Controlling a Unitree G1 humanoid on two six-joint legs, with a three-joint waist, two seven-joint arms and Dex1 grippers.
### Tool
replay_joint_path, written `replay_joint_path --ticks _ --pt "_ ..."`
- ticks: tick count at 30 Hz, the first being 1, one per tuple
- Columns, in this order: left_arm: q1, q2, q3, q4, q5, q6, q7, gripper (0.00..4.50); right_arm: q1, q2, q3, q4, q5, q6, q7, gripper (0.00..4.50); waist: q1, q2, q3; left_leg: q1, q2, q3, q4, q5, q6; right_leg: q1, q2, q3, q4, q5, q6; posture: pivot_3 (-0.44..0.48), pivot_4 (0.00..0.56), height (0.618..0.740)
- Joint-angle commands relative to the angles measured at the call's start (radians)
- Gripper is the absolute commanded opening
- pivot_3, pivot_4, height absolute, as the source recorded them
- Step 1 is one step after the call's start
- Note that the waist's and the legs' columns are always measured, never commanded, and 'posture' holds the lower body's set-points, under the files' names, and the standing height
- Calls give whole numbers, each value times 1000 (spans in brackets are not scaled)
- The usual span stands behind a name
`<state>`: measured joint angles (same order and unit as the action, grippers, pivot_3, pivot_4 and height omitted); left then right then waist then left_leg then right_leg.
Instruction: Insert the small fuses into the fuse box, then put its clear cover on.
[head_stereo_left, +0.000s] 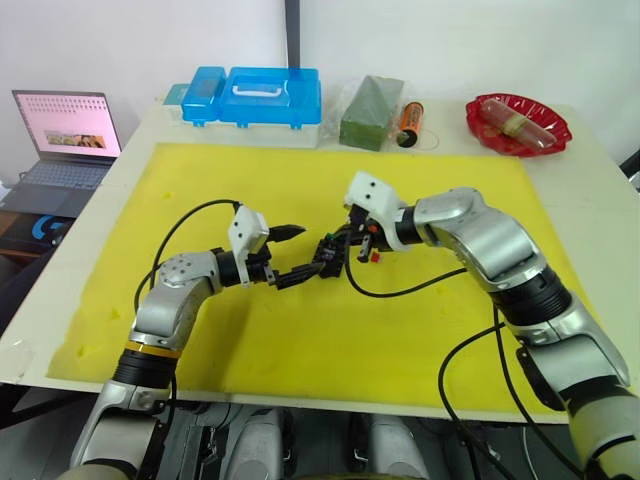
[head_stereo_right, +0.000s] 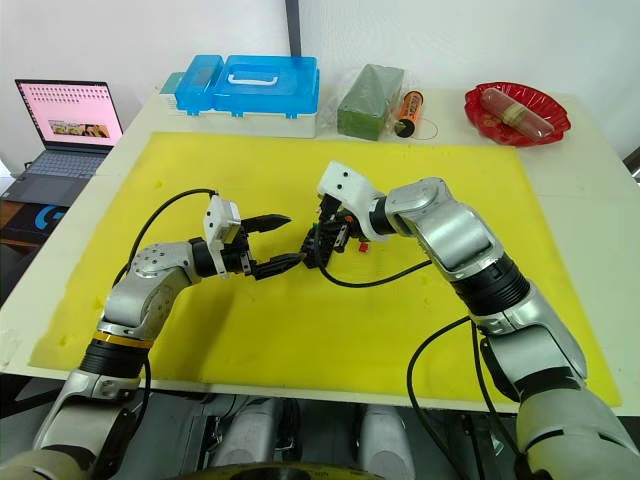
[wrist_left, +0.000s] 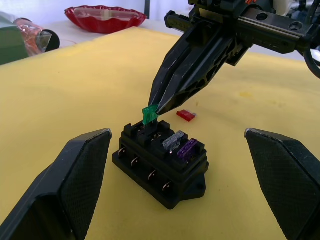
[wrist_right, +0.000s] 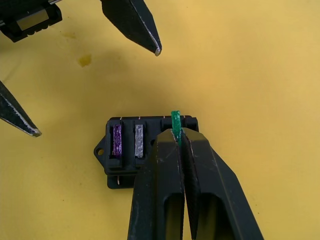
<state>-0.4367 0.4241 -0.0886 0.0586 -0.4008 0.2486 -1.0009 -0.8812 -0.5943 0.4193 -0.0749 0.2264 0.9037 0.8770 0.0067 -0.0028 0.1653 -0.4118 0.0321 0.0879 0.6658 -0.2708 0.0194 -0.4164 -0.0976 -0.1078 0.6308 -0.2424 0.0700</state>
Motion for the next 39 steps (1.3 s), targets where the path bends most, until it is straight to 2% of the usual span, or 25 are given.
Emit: replay_joint_path --ticks 1,13,39 --pt "-6 8 18 -19 2 -21 -2 4500 -2 4 -11 -24 -7 -14 16 32 0 0 0 0 0 0 0 0 0 0 0 0 0 0 0 0 150 740" --pt "8 4 13 -32 2 -27 0 4500 22 10 -9 -41 -30 -17 13 32 0 0 0 0 0 0 0 0 0 0 0 0 0 0 0 0 150 740" --pt "14 8 13 -64 -3 -9 17 4500 31 41 -18 36 -72 -69 4 32 -2 0 0 1 0 0 0 0 -1 1 0 0 0 0 0 0 150 740"
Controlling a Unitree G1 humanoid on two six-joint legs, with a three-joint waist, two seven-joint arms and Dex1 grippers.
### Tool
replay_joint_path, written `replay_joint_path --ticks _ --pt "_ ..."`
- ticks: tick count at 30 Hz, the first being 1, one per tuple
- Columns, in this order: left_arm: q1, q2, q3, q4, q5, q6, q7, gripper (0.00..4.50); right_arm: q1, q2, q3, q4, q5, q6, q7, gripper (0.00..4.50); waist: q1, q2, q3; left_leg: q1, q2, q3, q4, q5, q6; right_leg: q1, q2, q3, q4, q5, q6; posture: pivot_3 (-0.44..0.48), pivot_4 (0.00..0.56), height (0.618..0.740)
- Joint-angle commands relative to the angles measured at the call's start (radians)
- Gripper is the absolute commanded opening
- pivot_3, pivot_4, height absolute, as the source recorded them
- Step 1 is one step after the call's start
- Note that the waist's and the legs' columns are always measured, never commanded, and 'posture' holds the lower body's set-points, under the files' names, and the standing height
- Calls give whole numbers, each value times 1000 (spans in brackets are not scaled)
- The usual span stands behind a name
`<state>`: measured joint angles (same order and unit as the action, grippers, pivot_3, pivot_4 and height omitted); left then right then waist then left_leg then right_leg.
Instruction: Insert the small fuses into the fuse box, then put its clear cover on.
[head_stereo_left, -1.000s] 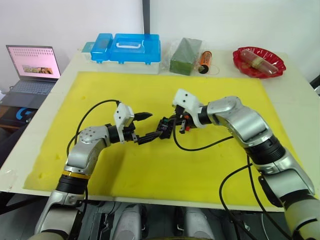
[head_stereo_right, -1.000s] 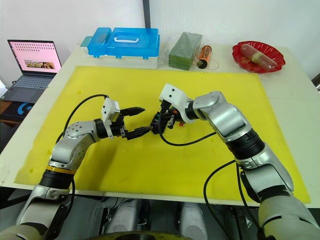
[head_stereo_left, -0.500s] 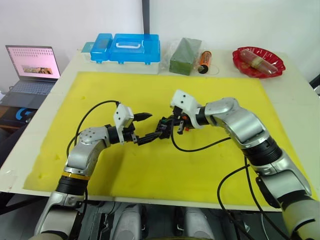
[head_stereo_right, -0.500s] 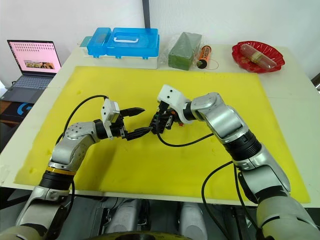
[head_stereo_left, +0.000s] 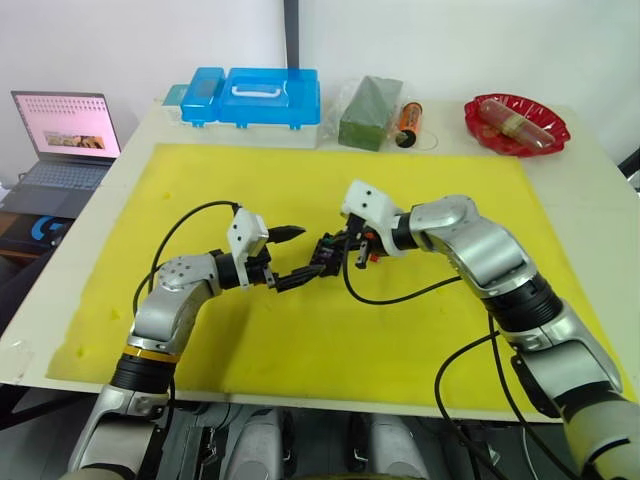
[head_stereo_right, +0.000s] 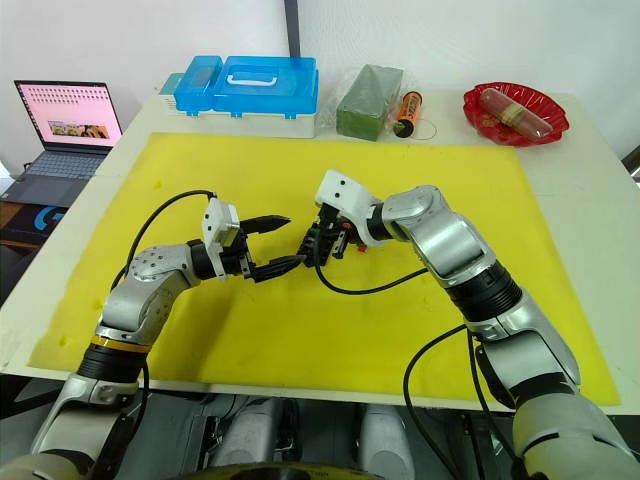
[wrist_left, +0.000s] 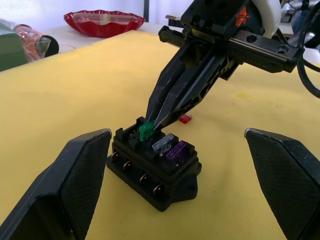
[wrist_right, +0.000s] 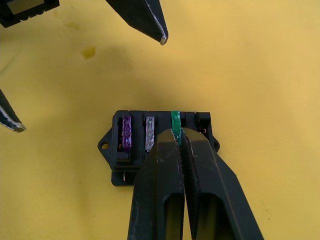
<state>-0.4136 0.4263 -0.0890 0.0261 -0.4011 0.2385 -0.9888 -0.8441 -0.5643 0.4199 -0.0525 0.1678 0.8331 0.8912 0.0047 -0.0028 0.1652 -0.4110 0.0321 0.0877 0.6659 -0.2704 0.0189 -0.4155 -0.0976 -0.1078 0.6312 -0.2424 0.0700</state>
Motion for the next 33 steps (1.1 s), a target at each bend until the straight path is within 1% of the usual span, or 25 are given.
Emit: replay_joint_path --ticks 1,8,12,27,33 --pt "-10 6 15 -32 -3 2 6 4500 -8 13 -23 16 -11 8 -13 32 0 0 0 0 0 0 0 0 0 0 0 0 0 0 0 0 150 740" --pt "-11 8 14 -38 -4 9 6 4500 -20 19 -68 0 37 78 10 32 1 0 0 1 0 0 0 0 0 1 0 0 0 0 0 0 150 740" --pt "-17 7 15 -39 -6 14 9 4500 -31 11 -71 -18 51 97 29 32 2 0 0 1 0 0 0 0 0 1 0 0 0 0 0 0 150 740" --pt "-18 12 21 3 2 -12 -6 4500 -62 16 -74 2 44 77 29 32 1 0 0 1 0 0 0 0 0 1 0 0 0 0 0 0 150 740" --pt "-17 10 21 7 4 -19 -5 4500 -42 14 -55 15 23 50 24 32 1 0 0 1 0 0 0 0 0 1 0 0 0 0 0 0 150 740"
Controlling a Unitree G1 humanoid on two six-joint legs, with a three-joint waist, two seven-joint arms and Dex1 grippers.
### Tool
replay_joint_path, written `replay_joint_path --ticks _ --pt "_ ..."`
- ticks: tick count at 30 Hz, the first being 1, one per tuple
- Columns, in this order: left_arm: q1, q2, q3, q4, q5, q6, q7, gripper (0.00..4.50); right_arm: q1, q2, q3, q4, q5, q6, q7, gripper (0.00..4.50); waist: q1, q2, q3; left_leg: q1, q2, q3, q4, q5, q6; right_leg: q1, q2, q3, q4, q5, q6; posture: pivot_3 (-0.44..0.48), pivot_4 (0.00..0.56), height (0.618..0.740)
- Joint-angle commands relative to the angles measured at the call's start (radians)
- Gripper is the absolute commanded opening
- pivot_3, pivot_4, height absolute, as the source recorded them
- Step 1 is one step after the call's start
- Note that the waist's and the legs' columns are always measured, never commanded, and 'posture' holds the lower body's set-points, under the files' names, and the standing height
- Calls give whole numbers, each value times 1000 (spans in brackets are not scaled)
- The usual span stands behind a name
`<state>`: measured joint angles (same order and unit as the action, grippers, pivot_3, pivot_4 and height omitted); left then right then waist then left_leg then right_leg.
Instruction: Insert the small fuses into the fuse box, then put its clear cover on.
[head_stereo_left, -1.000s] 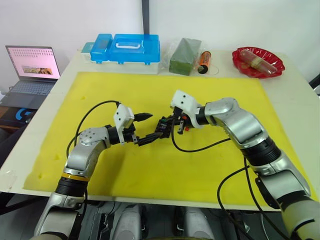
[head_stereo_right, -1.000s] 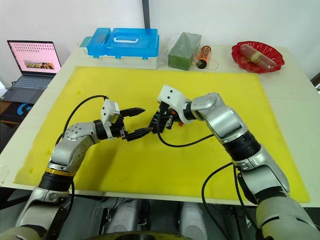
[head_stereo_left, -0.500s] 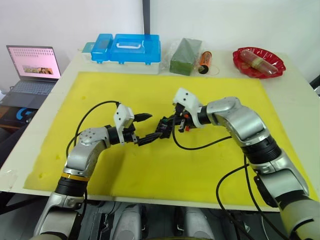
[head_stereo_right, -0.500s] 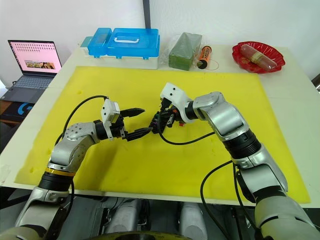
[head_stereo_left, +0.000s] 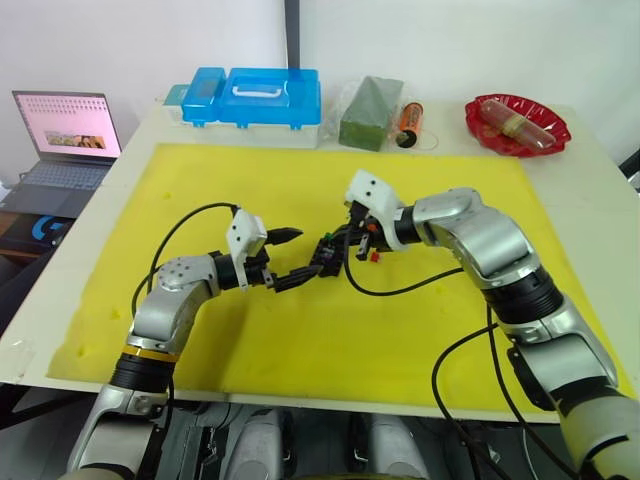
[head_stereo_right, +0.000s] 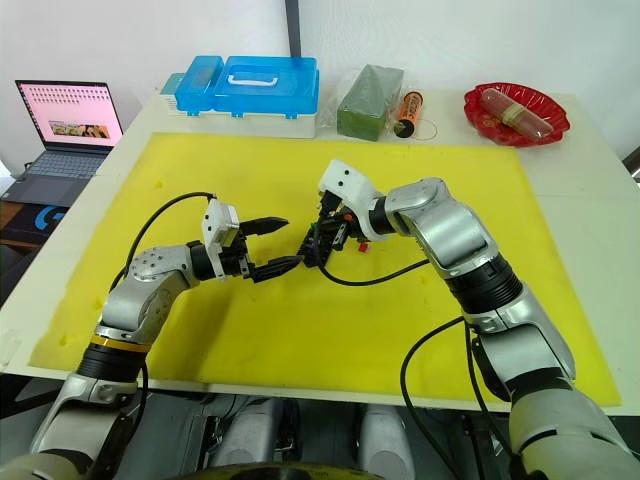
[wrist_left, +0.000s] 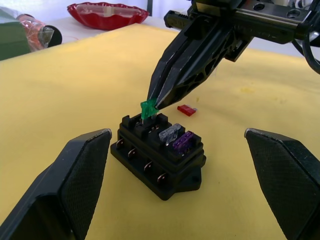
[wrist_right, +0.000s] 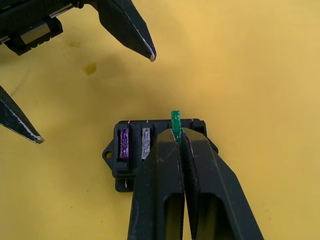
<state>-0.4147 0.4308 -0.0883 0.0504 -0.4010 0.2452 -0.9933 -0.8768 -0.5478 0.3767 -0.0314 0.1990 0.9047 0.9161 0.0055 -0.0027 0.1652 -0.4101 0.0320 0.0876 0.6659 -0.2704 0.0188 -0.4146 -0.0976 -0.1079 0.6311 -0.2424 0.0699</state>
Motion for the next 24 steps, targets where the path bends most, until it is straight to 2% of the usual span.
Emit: replay_joint_path --ticks 1,24 --pt "-15 5 21 -17 4 -26 0 4500 -8 -3 -12 -6 -8 -22 0 32 0 0 0 0 0 0 0 0 0 0 0 0 0 0 0 0 150 740" --pt "-17 8 17 -10 10 -33 3 4500 19 2 -8 -18 -12 -1 -6 32 0 0 0 0 0 0 0 0 0 0 0 0 0 0 0 0 150 740"
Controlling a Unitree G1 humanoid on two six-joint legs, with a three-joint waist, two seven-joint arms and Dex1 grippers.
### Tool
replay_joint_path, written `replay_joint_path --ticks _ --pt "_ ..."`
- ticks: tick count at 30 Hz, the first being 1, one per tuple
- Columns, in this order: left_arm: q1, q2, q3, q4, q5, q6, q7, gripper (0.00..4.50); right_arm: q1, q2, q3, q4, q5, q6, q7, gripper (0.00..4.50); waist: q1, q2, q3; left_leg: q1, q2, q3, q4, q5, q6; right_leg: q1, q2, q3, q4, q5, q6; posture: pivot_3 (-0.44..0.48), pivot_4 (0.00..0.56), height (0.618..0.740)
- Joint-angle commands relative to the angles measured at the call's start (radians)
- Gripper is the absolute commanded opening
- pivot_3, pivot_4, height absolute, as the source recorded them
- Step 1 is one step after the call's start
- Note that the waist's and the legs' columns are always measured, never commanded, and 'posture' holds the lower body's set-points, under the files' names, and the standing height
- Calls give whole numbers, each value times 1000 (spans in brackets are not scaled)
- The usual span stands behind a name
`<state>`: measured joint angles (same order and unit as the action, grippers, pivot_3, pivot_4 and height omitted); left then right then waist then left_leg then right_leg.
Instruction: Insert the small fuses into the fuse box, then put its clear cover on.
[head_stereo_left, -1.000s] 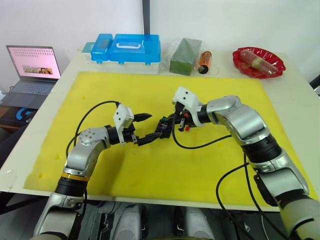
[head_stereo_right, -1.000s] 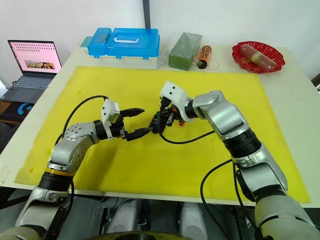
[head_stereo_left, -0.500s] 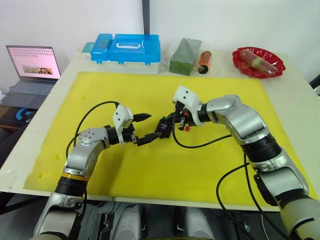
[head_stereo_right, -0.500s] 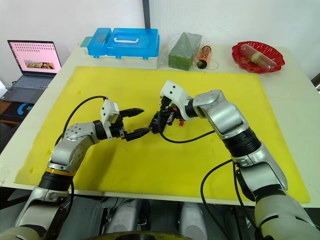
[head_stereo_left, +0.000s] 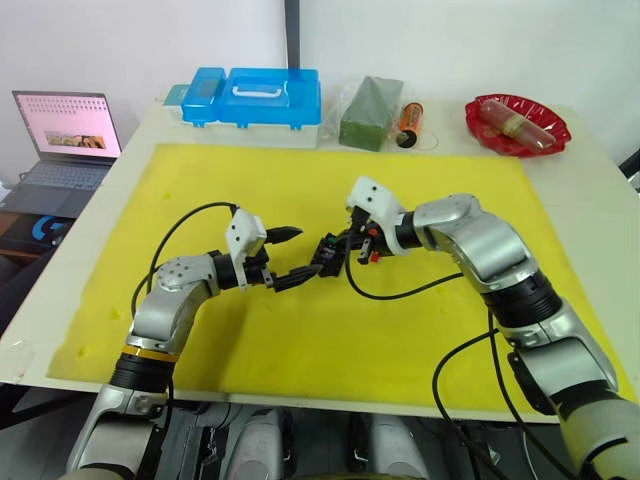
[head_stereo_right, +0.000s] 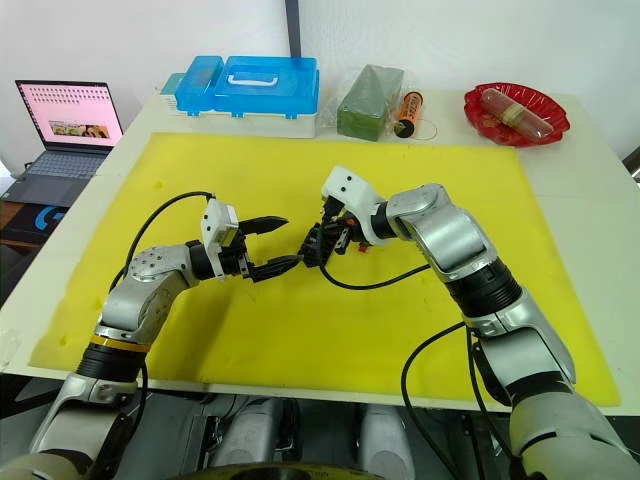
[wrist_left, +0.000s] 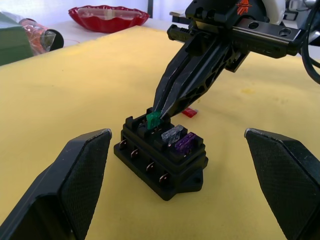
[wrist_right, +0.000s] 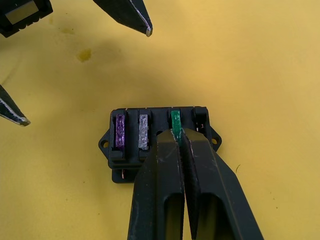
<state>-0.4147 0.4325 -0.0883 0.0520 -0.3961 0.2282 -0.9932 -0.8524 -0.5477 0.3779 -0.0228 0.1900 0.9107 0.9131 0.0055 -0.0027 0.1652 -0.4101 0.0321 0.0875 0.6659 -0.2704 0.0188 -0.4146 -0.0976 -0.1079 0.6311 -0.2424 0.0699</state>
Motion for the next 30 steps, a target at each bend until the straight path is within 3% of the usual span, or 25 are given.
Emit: replay_joint_path --ticks 1,27,30 --pt "-18 6 18 -11 6 -16 3 4500 -5 3 -8 -23 -6 -9 -5 32 0 0 0 0 0 0 0 0 0 0 0 0 0 0 0 0 150 740" --pt "-35 2 18 -14 8 -2 7 4500 7 13 -10 -2 -23 -48 -14 32 -1 0 0 0 0 0 0 0 0 0 0 0 0 0 0 0 150 740" --pt "-37 2 17 -12 9 -3 6 4500 7 13 -8 2 -27 -57 -15 765 -1 0 0 0 0 0 0 0 0 0 0 0 0 0 0 0 150 740"
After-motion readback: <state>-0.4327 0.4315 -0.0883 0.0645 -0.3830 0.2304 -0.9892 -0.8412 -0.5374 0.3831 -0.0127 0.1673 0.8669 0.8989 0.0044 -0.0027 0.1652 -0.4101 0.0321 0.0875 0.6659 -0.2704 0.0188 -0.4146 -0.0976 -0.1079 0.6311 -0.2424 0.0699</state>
